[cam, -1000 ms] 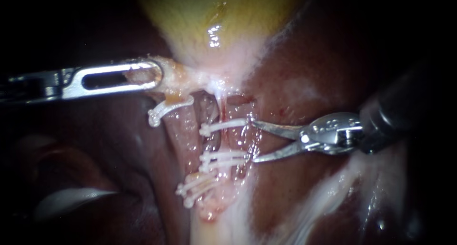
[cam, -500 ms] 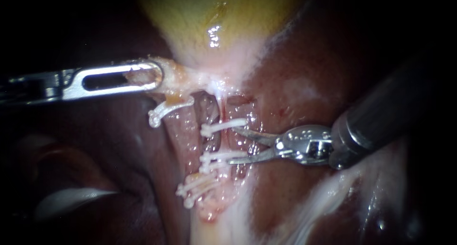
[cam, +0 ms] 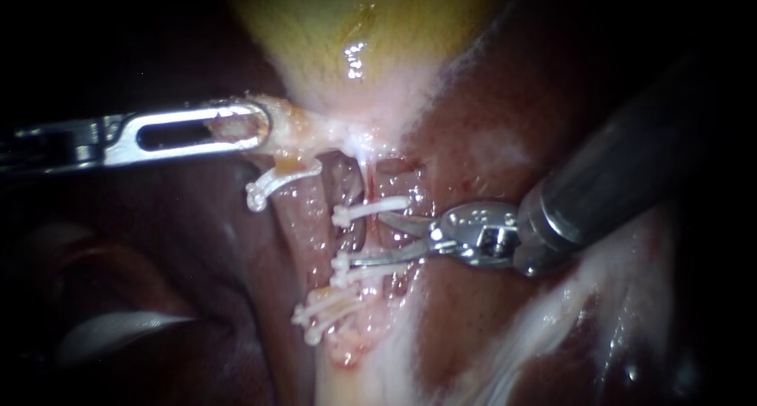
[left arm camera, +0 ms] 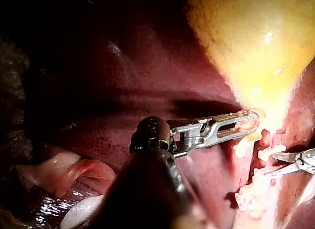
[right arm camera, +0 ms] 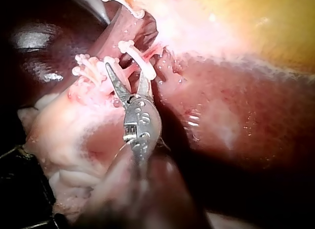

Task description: Go to the cutting position right tube

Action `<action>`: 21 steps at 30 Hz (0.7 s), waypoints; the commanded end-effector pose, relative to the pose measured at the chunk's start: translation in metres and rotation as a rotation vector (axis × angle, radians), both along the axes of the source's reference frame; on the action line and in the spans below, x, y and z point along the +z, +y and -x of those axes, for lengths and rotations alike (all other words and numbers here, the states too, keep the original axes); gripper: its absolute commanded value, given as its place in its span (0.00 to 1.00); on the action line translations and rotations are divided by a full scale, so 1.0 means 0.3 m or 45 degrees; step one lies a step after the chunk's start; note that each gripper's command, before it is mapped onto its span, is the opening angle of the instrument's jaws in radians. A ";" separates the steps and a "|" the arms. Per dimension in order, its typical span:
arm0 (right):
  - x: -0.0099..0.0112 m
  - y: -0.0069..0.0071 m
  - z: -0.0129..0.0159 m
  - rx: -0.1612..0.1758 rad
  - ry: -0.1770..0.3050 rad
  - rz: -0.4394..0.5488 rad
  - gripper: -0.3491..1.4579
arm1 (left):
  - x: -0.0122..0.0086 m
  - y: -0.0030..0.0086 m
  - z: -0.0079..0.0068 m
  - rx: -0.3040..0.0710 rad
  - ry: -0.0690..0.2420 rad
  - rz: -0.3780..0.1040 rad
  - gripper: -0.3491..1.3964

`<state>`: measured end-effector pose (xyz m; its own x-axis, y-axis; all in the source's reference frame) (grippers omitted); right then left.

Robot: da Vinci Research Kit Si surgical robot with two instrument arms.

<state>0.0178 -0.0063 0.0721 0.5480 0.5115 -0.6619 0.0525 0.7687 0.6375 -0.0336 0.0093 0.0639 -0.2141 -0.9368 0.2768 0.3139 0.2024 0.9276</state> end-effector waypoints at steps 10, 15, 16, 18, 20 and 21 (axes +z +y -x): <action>0.0017 0.0017 -0.0037 0.003 0.091 -0.063 0.98 | 0.0000 0.0000 0.0000 0.000 0.000 0.000 0.00; 0.0026 0.0026 -0.0043 -0.007 0.127 -0.102 0.98 | 0.0000 0.0000 -0.0001 0.000 0.000 0.000 0.00; 0.0027 0.0027 -0.0043 -0.009 0.132 -0.109 0.98 | 0.0000 0.0000 -0.0001 0.000 0.000 0.000 0.00; 0.0027 0.0027 -0.0044 -0.013 0.148 -0.116 0.97 | 0.0000 -0.0001 -0.0001 0.000 0.000 0.000 0.00; 0.0027 0.0027 -0.0046 -0.014 0.162 -0.123 0.97 | 0.0000 -0.0001 -0.0001 0.000 0.000 0.000 0.00; 0.0026 0.0026 -0.0046 -0.016 0.168 -0.124 0.97 | 0.0000 -0.0001 0.0000 0.000 0.000 0.000 0.00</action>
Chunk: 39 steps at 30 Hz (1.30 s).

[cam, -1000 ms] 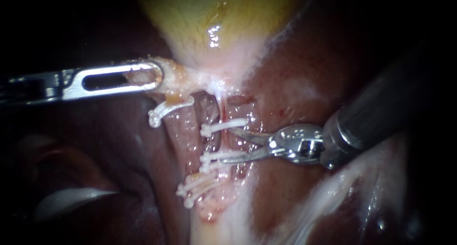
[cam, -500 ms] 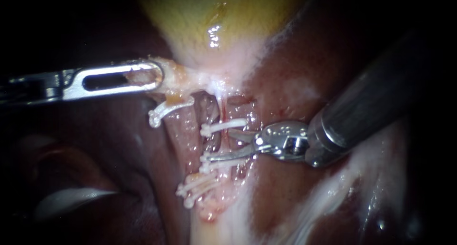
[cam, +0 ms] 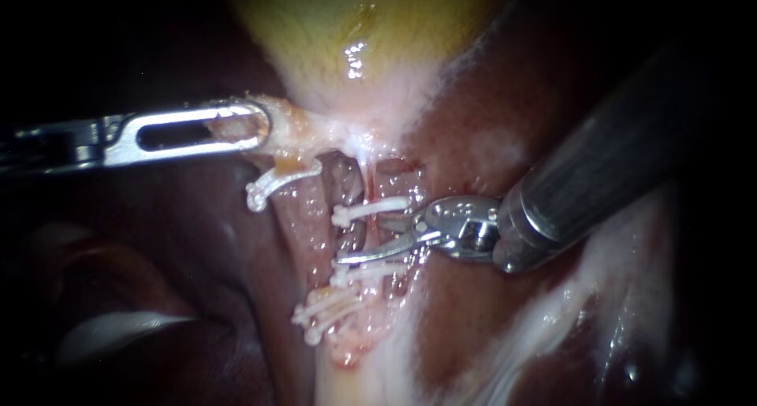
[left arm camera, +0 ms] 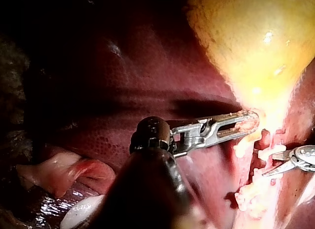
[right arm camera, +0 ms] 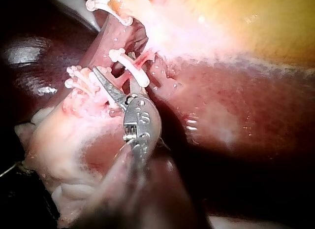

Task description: Go to the cutting position right tube

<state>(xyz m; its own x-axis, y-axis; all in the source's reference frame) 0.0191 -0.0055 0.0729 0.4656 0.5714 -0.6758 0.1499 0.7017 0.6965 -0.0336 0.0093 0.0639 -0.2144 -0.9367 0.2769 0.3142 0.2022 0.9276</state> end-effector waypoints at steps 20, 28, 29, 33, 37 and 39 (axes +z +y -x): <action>-0.0083 -0.0056 -0.0020 -0.039 0.190 -0.119 0.98 | 0.0000 -0.0001 -0.0001 0.001 0.000 0.000 0.00; -0.0135 -0.0038 -0.0047 -0.018 0.262 -0.168 0.97 | 0.0002 -0.0001 -0.0002 0.001 0.000 0.001 0.00; -0.0139 -0.0037 -0.0049 -0.020 0.264 -0.169 0.97 | 0.0002 -0.0002 -0.0001 0.001 0.000 0.001 0.00; -0.0147 -0.0028 -0.0059 -0.005 0.286 -0.178 0.97 | 0.0003 -0.0002 -0.0001 0.000 0.000 0.001 0.00; -0.0146 -0.0026 -0.0061 -0.003 0.286 -0.185 0.97 | 0.0003 -0.0002 -0.0001 0.000 0.000 0.001 0.00; -0.0146 -0.0026 -0.0061 -0.001 0.290 -0.186 0.97 | 0.0003 -0.0002 0.0000 0.000 0.000 0.001 0.00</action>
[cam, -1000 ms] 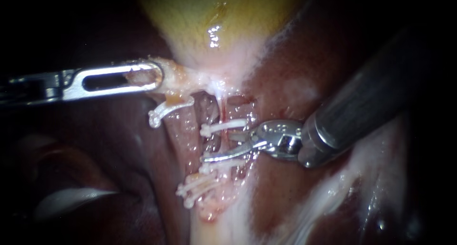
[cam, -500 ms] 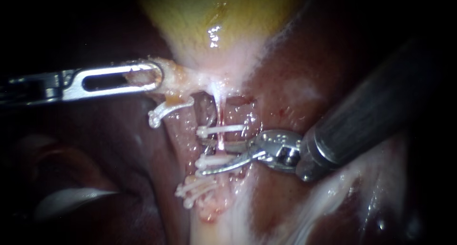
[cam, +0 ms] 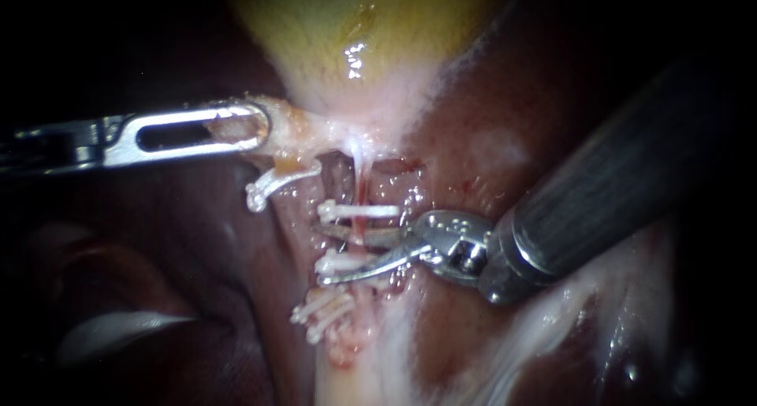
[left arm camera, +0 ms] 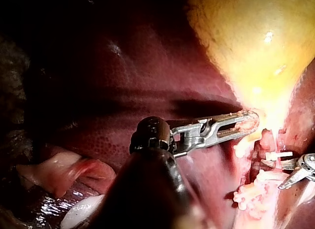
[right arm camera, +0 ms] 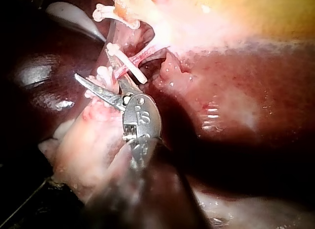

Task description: Go to the cutting position right tube

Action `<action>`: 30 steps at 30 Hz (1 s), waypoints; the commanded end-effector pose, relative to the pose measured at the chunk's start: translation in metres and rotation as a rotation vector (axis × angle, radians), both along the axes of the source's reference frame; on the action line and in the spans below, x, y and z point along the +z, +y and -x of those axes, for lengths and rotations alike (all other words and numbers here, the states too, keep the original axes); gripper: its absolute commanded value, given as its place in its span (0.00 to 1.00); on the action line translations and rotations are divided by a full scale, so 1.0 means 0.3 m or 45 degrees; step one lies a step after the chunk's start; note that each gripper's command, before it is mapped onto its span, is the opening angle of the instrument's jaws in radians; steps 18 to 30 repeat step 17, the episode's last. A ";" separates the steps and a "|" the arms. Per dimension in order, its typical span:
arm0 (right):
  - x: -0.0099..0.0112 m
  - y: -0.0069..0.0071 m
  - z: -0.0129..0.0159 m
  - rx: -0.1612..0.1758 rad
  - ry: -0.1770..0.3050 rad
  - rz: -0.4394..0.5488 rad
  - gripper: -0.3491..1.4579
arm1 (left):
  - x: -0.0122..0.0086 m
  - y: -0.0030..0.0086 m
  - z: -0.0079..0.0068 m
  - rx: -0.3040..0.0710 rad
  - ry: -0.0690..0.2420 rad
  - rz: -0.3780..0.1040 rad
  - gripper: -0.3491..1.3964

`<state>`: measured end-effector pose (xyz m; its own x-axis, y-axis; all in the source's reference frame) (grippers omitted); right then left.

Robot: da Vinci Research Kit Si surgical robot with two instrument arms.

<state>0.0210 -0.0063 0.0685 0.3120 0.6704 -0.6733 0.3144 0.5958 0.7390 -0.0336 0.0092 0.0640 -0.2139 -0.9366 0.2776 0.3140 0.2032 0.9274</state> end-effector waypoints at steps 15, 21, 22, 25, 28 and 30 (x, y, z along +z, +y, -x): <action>0.0002 0.0000 0.0001 -0.002 0.002 0.000 0.97 | 0.0001 -0.0001 0.0000 -0.001 0.000 0.001 0.00; 0.0002 0.0000 0.0000 -0.002 0.002 0.000 0.97 | 0.0001 -0.0001 0.0000 -0.001 0.000 0.001 0.00; 0.0002 0.0000 0.0000 -0.002 0.002 0.000 0.97 | 0.0001 -0.0001 0.0000 -0.001 0.000 0.001 0.00; 0.0002 0.0000 0.0000 -0.002 0.002 0.000 0.97 | 0.0001 -0.0001 0.0000 -0.001 0.000 0.001 0.00; 0.0002 0.0000 0.0000 -0.002 0.002 0.000 0.97 | 0.0001 -0.0001 0.0000 -0.001 0.000 0.001 0.00; 0.0002 0.0000 0.0000 -0.002 0.002 0.000 0.97 | 0.0001 -0.0001 0.0000 -0.001 0.000 0.001 0.00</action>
